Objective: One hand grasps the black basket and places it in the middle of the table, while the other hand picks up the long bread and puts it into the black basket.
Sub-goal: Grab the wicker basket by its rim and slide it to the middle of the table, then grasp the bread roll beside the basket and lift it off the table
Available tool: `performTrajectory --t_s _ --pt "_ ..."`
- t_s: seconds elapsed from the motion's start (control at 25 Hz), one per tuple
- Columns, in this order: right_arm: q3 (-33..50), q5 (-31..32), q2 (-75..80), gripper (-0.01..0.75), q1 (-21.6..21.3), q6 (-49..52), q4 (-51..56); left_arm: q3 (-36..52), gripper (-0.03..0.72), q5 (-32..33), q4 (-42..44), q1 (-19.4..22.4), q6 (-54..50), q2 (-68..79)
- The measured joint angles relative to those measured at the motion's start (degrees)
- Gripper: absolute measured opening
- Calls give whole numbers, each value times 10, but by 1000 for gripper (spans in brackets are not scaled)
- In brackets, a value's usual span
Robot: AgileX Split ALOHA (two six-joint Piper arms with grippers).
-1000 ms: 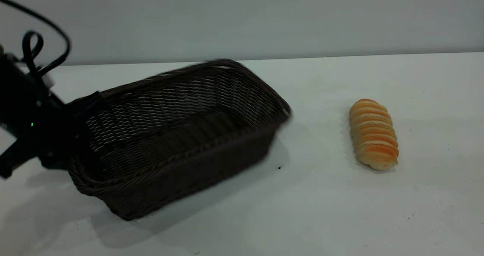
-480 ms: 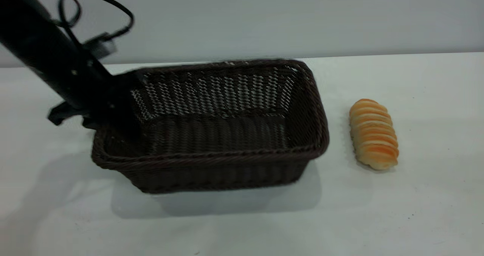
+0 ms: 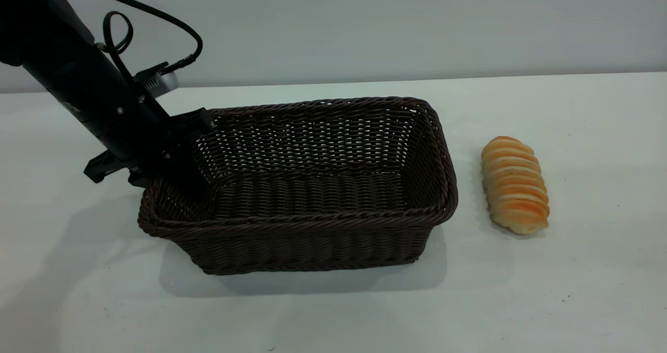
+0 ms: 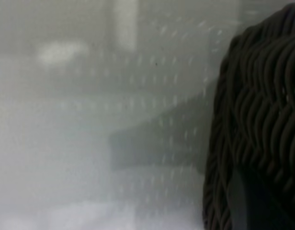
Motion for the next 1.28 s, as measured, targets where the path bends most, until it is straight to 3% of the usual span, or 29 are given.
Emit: performTrajectory --t_s 0.12,0.36,0.48,0.72,1.0,1.28 --pt "0 -1 0 508 0 0 0 -1 236 1 -3 0 0 0" --pt "0 -1 0 508 0 0 0 -3 519 7 -7 0 0 -4" --pt "0 -2 0 508 0 0 0 -3 583 16 -6 0 0 -17" --pt "0 -5 0 508 0 0 0 -4 569 48 55 0 0 -89" --pt "0 -11 1 508 0 -9 15 -4 555 91 188 0 -51 -220" --pt "0 -118 120 508 0 -131 168 -4 553 116 210 0 -83 -349"
